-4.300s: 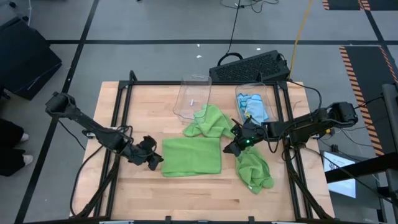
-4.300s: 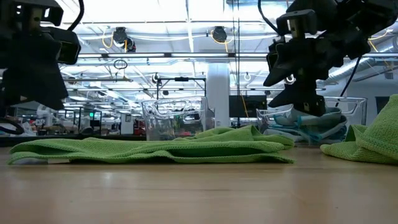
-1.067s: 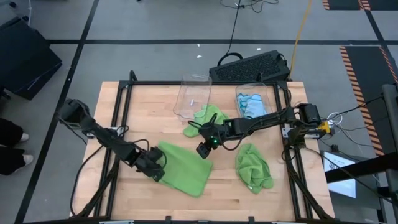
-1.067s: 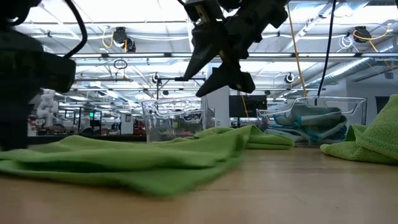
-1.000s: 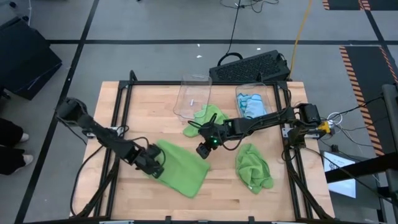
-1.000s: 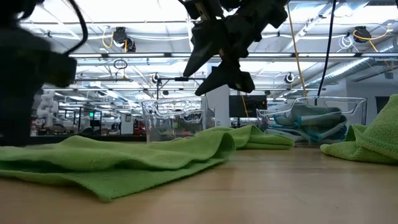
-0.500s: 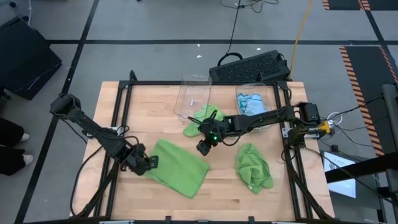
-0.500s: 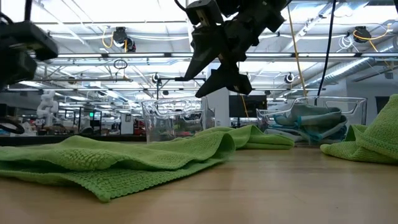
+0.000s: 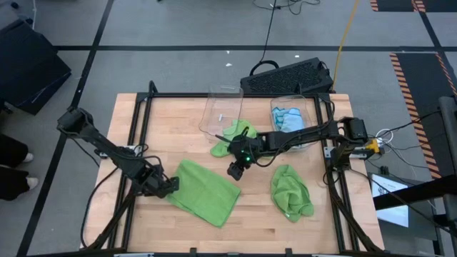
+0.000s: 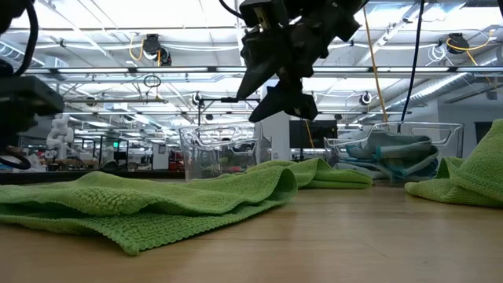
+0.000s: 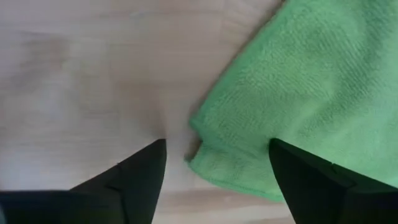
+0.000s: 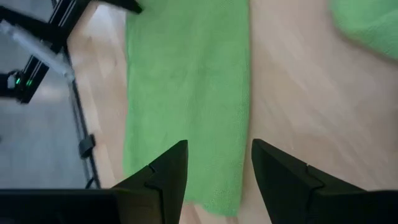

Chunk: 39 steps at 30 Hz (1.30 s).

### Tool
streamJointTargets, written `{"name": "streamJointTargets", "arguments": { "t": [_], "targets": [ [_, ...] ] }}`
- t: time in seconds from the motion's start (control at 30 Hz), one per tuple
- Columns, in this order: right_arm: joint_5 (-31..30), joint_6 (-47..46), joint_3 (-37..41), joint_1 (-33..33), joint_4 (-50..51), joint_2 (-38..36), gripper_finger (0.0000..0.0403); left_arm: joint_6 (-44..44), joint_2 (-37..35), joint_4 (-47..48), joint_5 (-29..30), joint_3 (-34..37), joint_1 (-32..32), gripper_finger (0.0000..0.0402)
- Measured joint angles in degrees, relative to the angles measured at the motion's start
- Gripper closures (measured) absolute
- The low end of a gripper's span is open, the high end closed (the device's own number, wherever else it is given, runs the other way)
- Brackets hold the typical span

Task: Fold microfiber towels
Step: Fold the bottom left green microfiber towel

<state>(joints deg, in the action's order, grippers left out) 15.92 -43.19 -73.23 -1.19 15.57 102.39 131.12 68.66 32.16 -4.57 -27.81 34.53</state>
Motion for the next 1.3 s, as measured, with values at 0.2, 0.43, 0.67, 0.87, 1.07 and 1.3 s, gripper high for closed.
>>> {"name": "streamJointTargets", "arguments": {
  "t": [0.2,0.43,0.67,0.87,1.07,1.3],
  "targets": [
    [0.9,1.1,0.0,0.0,1.3,0.0,0.0233,0.1,-0.4,-4.6,-0.5,4.3,0.0,0.0163],
    [1.0,3.1,0.0,0.0,2.0,0.0,0.0233,-9.6,-0.3,-3.9,-0.6,4.6,1.1,0.0310],
    [0.9,4.2,0.0,0.6,2.1,0.0,0.0233,-11.3,0.0,-10.0,3.4,5.0,2.5,0.0380],
    [0.9,4.9,0.0,1.9,2.1,0.0,0.0234,-6.0,0.0,-10.7,3.2,4.9,2.5,0.0322],
    [0.9,4.9,0.0,2.6,2.1,0.0,0.0234,-2.5,-3.6,-12.7,0.5,5.1,2.5,0.0247],
    [0.8,6.5,0.0,2.7,2.7,0.0,0.0234,-0.8,-8.1,-11.9,-1.4,5.0,1.5,0.0170]
  ]
}}
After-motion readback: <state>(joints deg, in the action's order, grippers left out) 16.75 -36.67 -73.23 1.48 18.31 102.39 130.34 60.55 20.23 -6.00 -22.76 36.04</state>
